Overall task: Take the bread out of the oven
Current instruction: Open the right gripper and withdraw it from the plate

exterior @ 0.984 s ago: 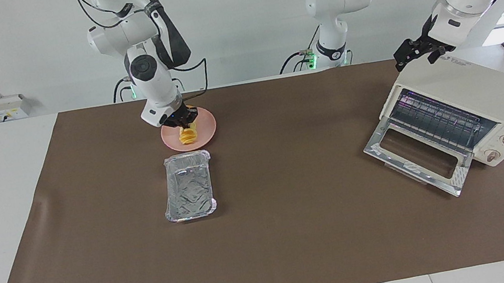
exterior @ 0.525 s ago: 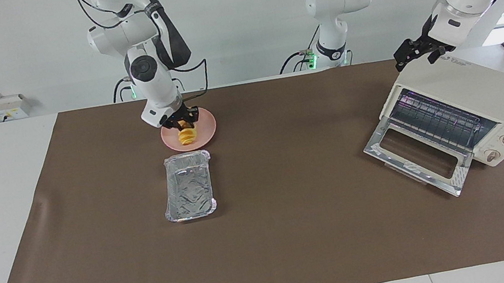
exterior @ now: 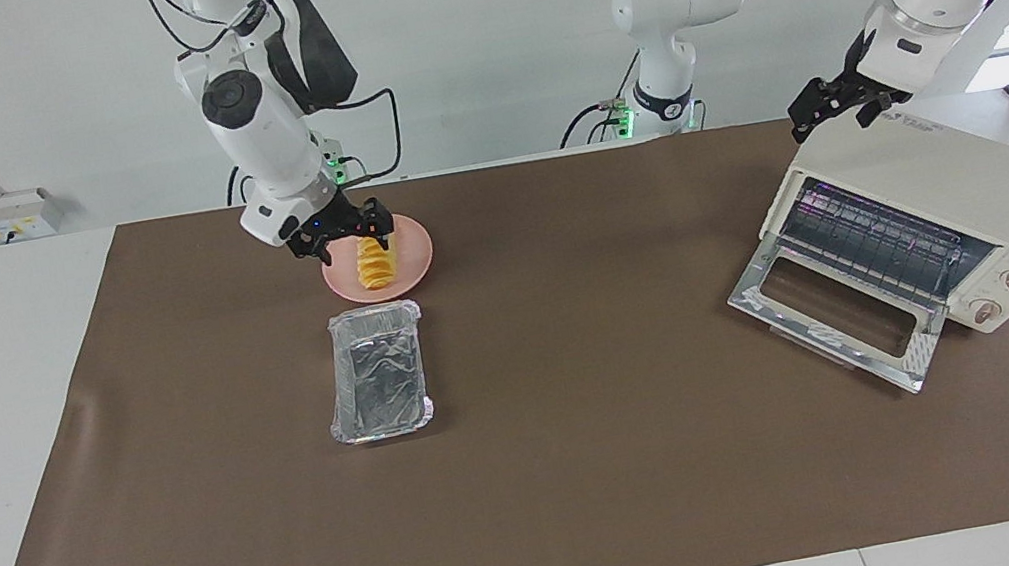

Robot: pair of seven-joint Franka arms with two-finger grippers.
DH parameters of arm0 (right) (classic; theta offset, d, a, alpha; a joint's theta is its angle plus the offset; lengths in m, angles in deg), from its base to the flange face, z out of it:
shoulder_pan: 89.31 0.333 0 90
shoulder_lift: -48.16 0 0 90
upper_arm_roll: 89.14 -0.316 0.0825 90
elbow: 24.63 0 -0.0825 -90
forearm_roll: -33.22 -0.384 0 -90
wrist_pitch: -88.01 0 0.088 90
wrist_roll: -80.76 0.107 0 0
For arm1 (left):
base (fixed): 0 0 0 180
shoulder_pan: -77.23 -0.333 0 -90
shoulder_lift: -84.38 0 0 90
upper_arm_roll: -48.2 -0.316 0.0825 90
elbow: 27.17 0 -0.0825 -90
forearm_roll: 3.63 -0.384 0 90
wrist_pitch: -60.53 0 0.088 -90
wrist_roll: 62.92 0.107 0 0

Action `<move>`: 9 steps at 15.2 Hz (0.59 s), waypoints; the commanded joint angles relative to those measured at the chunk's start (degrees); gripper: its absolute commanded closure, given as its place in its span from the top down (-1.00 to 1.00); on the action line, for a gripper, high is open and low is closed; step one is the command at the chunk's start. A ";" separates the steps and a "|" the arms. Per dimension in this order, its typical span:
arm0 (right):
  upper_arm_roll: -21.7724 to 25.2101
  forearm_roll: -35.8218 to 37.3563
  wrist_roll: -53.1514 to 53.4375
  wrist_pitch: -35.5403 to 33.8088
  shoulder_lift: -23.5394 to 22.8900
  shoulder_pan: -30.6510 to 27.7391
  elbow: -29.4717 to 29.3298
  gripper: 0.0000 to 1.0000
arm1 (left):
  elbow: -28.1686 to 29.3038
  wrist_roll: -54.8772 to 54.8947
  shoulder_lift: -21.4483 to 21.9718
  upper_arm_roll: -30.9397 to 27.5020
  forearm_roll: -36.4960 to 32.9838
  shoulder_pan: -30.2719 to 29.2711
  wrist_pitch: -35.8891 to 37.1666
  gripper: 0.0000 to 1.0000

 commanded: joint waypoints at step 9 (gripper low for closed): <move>-0.21 11.28 -9.20 -15.09 -4.39 -10.06 -23.43 1.00 | 1.62 0.08 1.51 0.51 -0.79 -0.54 -1.10 1.00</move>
